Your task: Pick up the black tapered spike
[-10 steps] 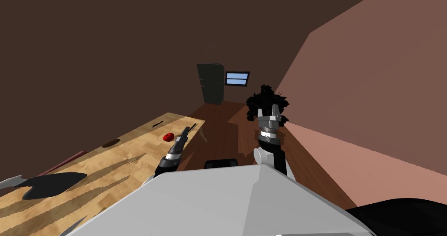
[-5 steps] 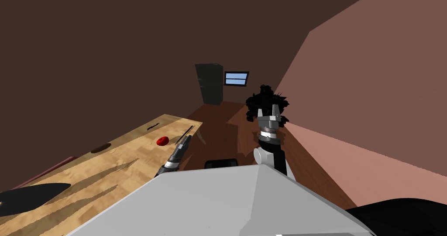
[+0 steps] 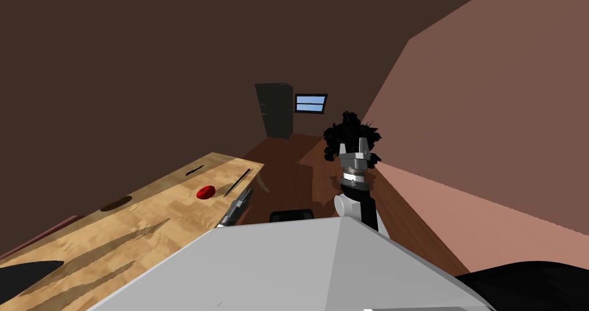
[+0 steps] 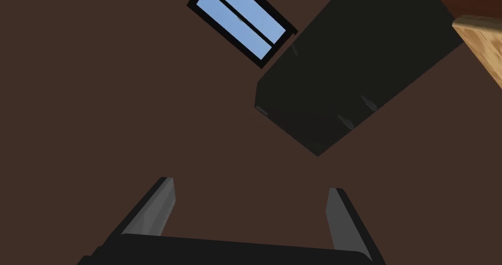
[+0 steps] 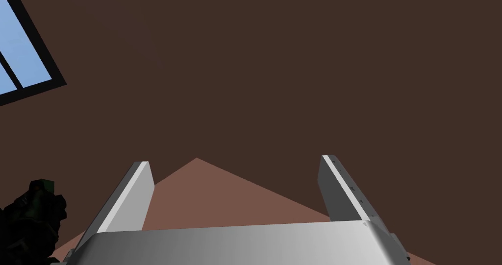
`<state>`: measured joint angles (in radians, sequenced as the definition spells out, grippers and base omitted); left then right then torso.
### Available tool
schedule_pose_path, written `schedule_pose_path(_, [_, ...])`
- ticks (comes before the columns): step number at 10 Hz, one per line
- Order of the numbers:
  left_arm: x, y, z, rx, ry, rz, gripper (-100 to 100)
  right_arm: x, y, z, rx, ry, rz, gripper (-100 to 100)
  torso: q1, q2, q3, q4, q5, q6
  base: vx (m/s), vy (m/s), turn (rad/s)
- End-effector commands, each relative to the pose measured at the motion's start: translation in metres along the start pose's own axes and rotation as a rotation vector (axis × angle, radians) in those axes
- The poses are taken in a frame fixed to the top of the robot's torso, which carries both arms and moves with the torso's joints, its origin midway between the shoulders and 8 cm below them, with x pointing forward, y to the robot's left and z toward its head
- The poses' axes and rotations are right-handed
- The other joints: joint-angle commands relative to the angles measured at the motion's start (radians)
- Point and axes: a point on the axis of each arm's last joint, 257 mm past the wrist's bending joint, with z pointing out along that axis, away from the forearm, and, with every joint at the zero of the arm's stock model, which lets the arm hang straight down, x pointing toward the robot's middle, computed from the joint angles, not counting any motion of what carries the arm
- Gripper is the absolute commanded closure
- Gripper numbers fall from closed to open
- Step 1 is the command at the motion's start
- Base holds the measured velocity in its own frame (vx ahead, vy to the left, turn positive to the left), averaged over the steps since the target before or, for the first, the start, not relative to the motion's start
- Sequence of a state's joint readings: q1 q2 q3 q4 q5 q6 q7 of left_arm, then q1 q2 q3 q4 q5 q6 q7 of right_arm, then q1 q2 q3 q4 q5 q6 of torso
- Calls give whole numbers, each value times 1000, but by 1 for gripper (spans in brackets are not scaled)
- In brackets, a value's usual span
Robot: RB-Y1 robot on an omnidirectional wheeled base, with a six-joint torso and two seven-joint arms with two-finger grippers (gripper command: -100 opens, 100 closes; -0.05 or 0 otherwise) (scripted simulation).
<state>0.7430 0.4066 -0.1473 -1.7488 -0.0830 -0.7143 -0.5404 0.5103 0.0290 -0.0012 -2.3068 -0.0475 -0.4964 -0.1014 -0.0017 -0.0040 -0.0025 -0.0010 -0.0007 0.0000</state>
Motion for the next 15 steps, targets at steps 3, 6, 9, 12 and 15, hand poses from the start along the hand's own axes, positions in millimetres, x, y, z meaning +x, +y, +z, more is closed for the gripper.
schedule_pose_path(3, [38, 36, -43, -77, 135, 68, -100, 0, 0, 0, 0, 0, 0, 0, 0, -2, -1, 0, 0, 0, 109, -41, -26])
schedule_pose_path(6, [67, 70, -85, -159, 240, 101, -100, 0, 0, 0, 0, 0, 0, 0, -1, -5, -3, -1, 0, 0, 131, -38, -18])
schedule_pose_path(9, [93, 98, -141, -218, 385, 169, -100, 0, 0, 0, 0, 0, 0, 0, 0, -4, -2, -1, 0, 0, 138, -30, -24])
schedule_pose_path(12, [109, 125, -194, -289, 497, 204, -100, 0, 0, 0, 0, 0, 0, 0, 0, -6, -3, -1, 0, 0, 148, -33, -19])
schedule_pose_path(15, [117, 140, -234, -326, 585, 239, -100, 0, 0, 0, 0, 0, 0, 0, 0, -6, -3, -1, 0, 0, 126, -27, -11])
